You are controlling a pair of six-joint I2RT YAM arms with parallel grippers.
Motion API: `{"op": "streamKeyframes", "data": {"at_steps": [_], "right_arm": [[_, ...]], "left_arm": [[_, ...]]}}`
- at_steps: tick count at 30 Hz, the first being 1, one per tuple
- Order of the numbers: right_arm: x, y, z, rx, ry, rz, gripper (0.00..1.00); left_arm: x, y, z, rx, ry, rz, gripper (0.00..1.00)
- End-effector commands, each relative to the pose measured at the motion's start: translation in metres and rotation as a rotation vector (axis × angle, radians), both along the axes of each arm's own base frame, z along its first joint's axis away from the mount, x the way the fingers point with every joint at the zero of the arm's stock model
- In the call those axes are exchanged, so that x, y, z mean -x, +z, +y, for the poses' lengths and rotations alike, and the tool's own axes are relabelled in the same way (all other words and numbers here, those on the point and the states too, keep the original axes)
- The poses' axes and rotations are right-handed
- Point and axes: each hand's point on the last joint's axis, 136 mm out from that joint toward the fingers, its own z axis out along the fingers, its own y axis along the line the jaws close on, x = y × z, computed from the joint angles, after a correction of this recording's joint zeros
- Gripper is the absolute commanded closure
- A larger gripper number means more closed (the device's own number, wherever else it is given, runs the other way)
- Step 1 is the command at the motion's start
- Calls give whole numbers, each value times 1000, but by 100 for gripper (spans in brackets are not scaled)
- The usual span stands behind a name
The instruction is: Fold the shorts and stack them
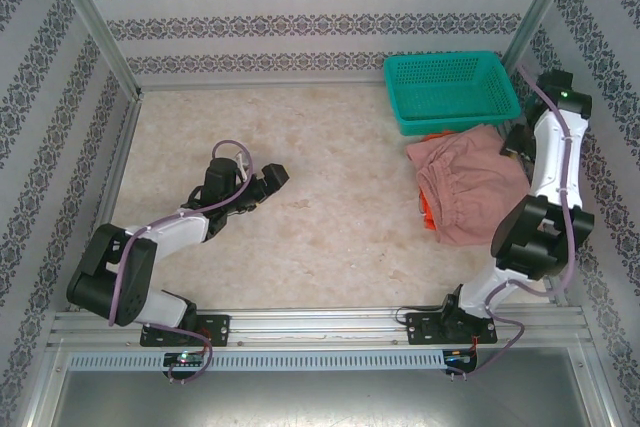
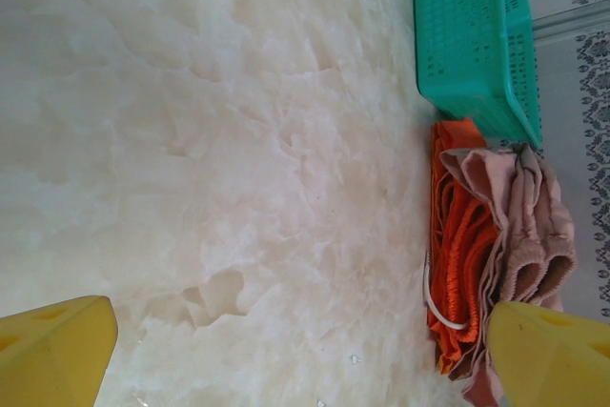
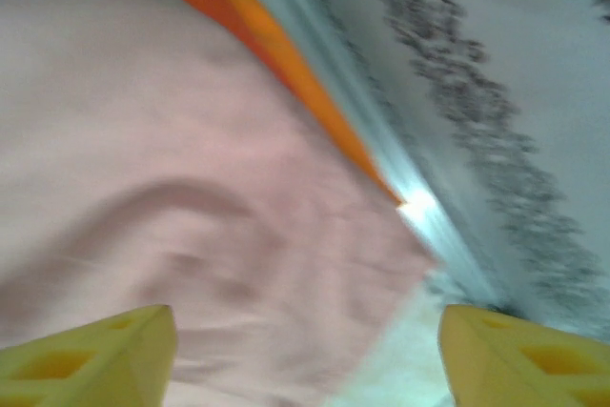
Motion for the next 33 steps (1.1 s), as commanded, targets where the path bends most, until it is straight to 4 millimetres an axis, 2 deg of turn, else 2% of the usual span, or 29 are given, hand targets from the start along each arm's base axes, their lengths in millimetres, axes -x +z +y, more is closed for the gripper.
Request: {"op": "streamKeyframes", "data": {"at_steps": [1, 2, 4, 6, 8, 10, 14, 16, 18, 19, 21, 25, 27, 29, 33], "right_arm": [[-43, 40, 97, -378, 97, -398, 17], [-52, 41, 122, -469, 143, -449, 13], [-61, 32, 154, -557, 177, -445, 11], [-69, 15, 183, -628, 226, -400, 10], [-76, -9, 205, -730, 233, -332, 9], [-82, -40, 215, -786, 216, -273, 9], [-93, -109, 211, -799, 142, -166, 9], [-99, -133, 207, -809, 115, -129, 9], [-106, -141, 207, -847, 94, -115, 9], [-110, -139, 208, -868, 92, -125, 9], [-115, -120, 211, -877, 114, -175, 9], [-112, -51, 222, -805, 241, -345, 9], [-102, -18, 227, -715, 326, -442, 7], [-89, 7, 229, -580, 425, -547, 5], [-63, 20, 222, -286, 559, -761, 3]], "left_arm": [[1, 8, 12, -26, 34, -24, 0], [2, 9, 12, -26, 35, -24, 0], [1, 11, 12, -27, 35, -22, 0], [1, 11, 12, -29, 34, -18, 0], [1, 13, 12, -30, 38, -18, 0], [1, 13, 13, -32, 41, -16, 0], [2, 13, 15, -41, 50, -13, 0], [4, 13, 18, -54, 56, -12, 0], [6, 15, 20, -66, 62, -16, 0], [7, 16, 22, -74, 64, -20, 0], [9, 20, 26, -103, 68, -30, 0], [13, 31, 48, -251, 109, -73, 0], [15, 41, 69, -380, 150, -122, 0], [17, 55, 94, -544, 198, -205, 0], [23, 79, 146, -845, 345, -357, 0]]}}
